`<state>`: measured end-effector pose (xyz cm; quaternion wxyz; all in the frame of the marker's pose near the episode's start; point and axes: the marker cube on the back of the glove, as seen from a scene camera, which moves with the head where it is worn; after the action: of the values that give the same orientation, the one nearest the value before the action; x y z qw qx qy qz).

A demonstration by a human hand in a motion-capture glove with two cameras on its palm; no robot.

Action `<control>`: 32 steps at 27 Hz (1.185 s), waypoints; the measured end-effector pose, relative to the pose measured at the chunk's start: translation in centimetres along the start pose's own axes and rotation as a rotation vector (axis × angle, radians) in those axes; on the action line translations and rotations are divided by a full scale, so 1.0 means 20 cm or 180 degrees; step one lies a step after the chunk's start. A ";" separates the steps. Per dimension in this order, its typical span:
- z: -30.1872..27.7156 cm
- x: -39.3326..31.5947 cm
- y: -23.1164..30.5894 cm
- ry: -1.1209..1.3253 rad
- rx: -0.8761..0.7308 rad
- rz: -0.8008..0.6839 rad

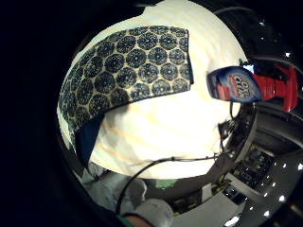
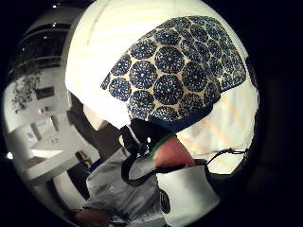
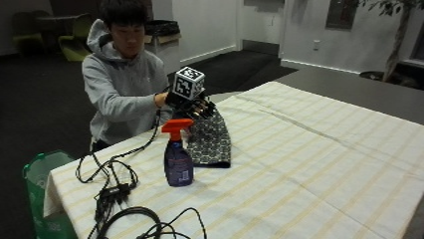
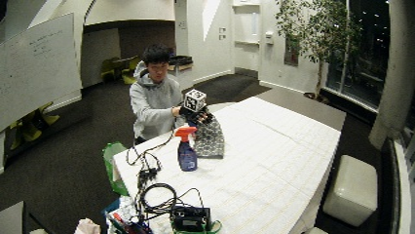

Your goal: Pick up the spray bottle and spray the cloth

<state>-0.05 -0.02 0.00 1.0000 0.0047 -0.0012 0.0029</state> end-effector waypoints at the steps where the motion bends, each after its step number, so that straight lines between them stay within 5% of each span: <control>1: 0.00 0.00 0.00 0.0000 0.0009 -0.0001; 17: 0.03 0.18 0.17 -0.0102 0.0326 -0.0123; 32: 0.07 0.71 0.41 -0.0270 0.0794 0.0308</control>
<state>14.04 8.28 1.54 0.9894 0.1290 -0.0434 0.0511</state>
